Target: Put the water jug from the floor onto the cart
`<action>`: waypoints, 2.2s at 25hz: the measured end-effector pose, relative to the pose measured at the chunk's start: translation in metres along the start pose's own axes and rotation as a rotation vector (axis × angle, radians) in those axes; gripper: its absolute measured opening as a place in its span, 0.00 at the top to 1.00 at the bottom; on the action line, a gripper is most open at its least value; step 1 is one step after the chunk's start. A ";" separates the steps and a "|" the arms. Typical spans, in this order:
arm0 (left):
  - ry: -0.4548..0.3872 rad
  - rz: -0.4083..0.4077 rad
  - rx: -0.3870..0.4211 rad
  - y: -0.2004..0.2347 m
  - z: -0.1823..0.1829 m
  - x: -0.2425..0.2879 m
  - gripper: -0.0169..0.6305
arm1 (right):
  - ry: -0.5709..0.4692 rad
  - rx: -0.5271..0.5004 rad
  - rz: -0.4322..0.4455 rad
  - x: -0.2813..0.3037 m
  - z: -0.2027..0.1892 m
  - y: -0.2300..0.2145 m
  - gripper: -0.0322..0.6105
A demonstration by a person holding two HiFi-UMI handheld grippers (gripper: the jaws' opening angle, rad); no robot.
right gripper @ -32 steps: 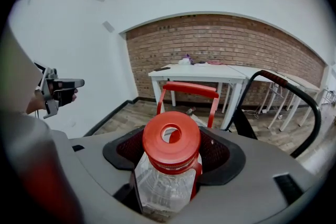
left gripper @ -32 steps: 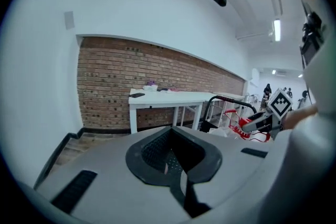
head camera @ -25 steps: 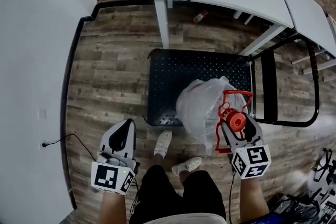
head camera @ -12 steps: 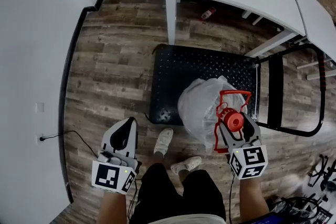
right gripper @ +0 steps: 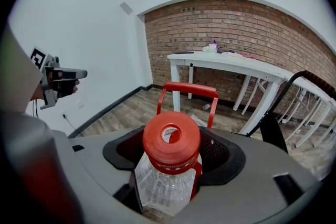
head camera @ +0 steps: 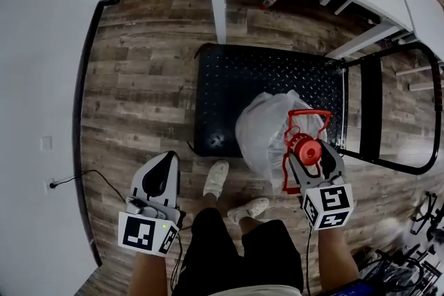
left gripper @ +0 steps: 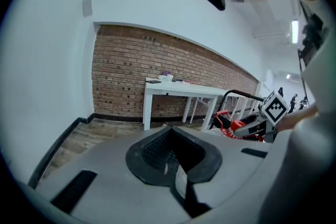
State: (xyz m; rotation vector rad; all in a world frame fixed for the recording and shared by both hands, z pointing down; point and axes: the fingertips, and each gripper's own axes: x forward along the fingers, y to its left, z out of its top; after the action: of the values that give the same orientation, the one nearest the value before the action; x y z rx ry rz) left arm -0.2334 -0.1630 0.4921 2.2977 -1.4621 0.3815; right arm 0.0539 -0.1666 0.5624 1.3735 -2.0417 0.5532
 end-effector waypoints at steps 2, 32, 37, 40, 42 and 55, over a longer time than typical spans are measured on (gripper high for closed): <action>0.011 -0.006 0.001 0.001 -0.007 0.004 0.98 | 0.004 0.002 -0.002 0.006 -0.005 0.000 0.47; 0.070 -0.016 -0.038 0.016 -0.048 -0.003 0.98 | 0.044 0.001 -0.001 0.048 -0.027 0.014 0.47; 0.069 -0.015 -0.043 0.014 -0.047 -0.008 0.98 | 0.046 0.009 -0.003 0.049 -0.026 0.012 0.47; 0.061 -0.022 -0.039 0.011 -0.039 -0.009 0.98 | -0.017 0.002 -0.026 0.038 -0.008 0.010 0.47; 0.053 -0.030 -0.030 0.009 -0.031 -0.008 0.98 | -0.050 0.003 -0.028 0.028 0.006 0.011 0.47; -0.012 -0.146 0.065 -0.021 0.055 0.003 0.98 | -0.267 0.039 -0.073 -0.070 0.099 0.002 0.47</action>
State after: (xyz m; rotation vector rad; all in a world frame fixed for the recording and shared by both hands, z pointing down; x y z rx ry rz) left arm -0.2118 -0.1828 0.4414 2.4442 -1.2949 0.3784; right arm 0.0465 -0.1821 0.4426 1.6106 -2.1876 0.3971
